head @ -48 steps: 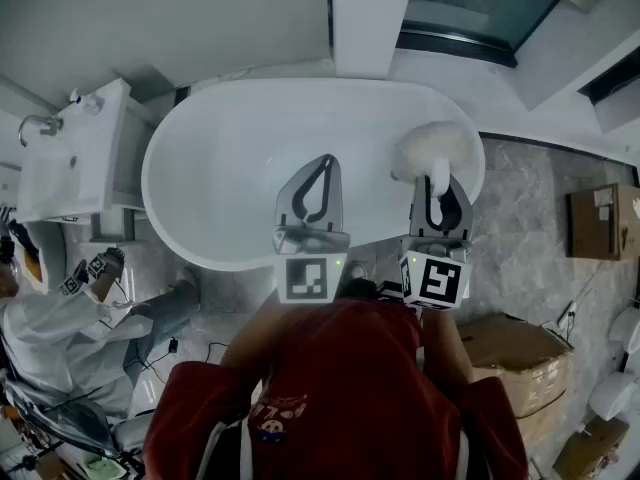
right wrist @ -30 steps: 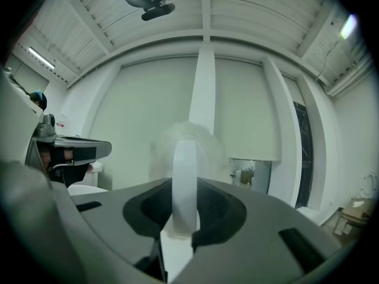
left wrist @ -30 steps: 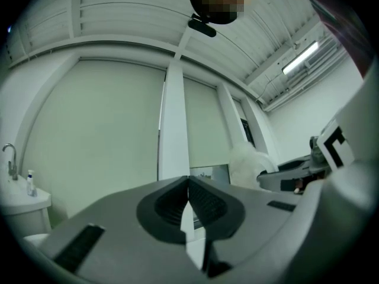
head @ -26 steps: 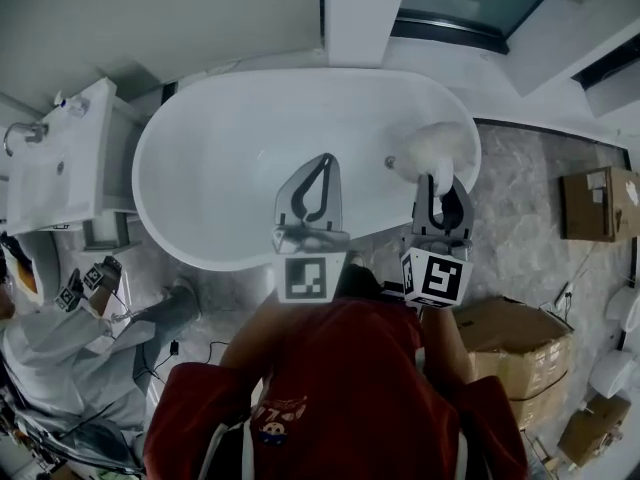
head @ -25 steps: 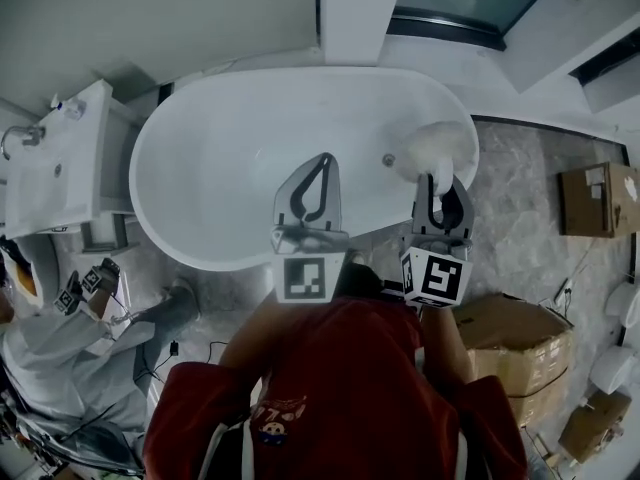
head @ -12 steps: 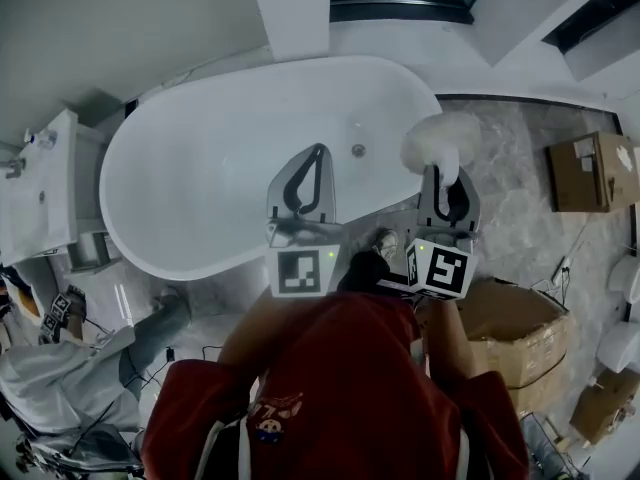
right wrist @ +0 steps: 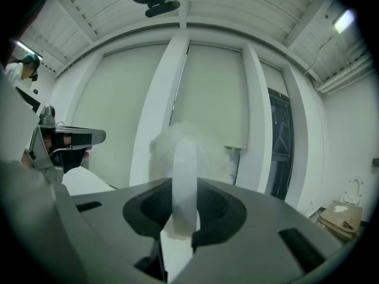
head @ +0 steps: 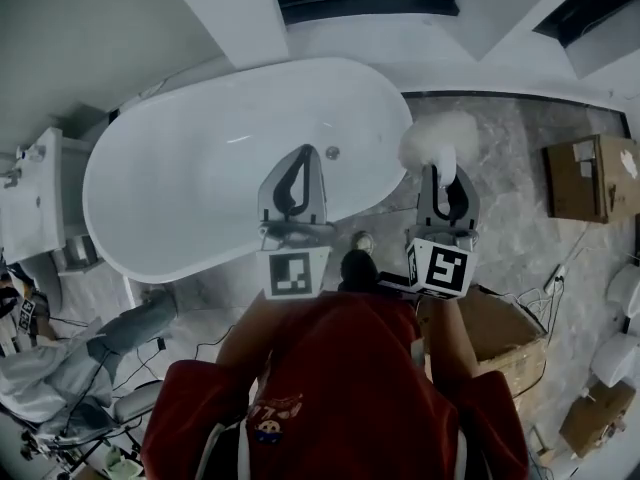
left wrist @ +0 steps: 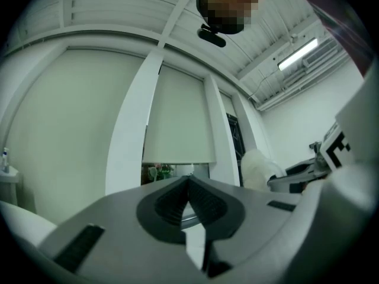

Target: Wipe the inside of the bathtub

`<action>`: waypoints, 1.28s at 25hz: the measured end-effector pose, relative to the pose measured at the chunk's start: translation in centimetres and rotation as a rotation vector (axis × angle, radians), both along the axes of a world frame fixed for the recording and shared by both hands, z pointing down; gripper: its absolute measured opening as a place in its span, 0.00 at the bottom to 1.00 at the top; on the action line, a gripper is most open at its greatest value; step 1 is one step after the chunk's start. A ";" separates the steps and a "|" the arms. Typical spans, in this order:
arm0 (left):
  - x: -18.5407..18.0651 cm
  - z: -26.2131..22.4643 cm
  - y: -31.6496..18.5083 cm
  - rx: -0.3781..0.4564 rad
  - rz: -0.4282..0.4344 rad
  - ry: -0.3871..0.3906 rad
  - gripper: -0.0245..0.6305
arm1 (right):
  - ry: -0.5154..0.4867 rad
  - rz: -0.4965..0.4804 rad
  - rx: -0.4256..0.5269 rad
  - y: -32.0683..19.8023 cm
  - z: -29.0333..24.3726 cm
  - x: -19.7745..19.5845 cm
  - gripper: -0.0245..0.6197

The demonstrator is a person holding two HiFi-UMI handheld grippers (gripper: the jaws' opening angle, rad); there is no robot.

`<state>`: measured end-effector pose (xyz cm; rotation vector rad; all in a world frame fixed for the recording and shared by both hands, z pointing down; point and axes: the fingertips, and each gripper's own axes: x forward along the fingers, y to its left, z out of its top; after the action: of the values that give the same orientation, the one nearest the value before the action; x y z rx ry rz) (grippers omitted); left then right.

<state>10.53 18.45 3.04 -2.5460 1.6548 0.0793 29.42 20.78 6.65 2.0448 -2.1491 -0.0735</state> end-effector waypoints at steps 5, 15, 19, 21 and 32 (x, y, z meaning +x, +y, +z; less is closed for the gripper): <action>1.4 0.9 -1.3 -0.015 -0.055 -0.018 0.06 | 0.014 -0.036 -0.058 -2.2 2.0 1.8 0.18; -2.8 3.1 -5.6 -0.028 -0.088 -0.006 0.06 | 0.138 -0.151 -0.185 -8.5 5.8 -3.4 0.18; -5.6 4.6 -7.6 -0.024 -0.099 -0.014 0.06 | 0.203 -0.201 -0.229 -11.9 7.7 -7.0 0.18; -6.5 5.1 -8.6 -0.019 -0.105 -0.001 0.06 | 0.230 -0.230 -0.248 -13.4 8.7 -8.5 0.18; -8.1 10.6 -13.4 -0.044 -0.176 -0.037 0.06 | 0.567 -0.473 -0.345 -19.6 18.3 -12.0 0.18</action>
<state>2.42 5.03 13.69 -2.4038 1.8774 -0.0188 17.43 1.16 24.94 1.1266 -2.0359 -0.2825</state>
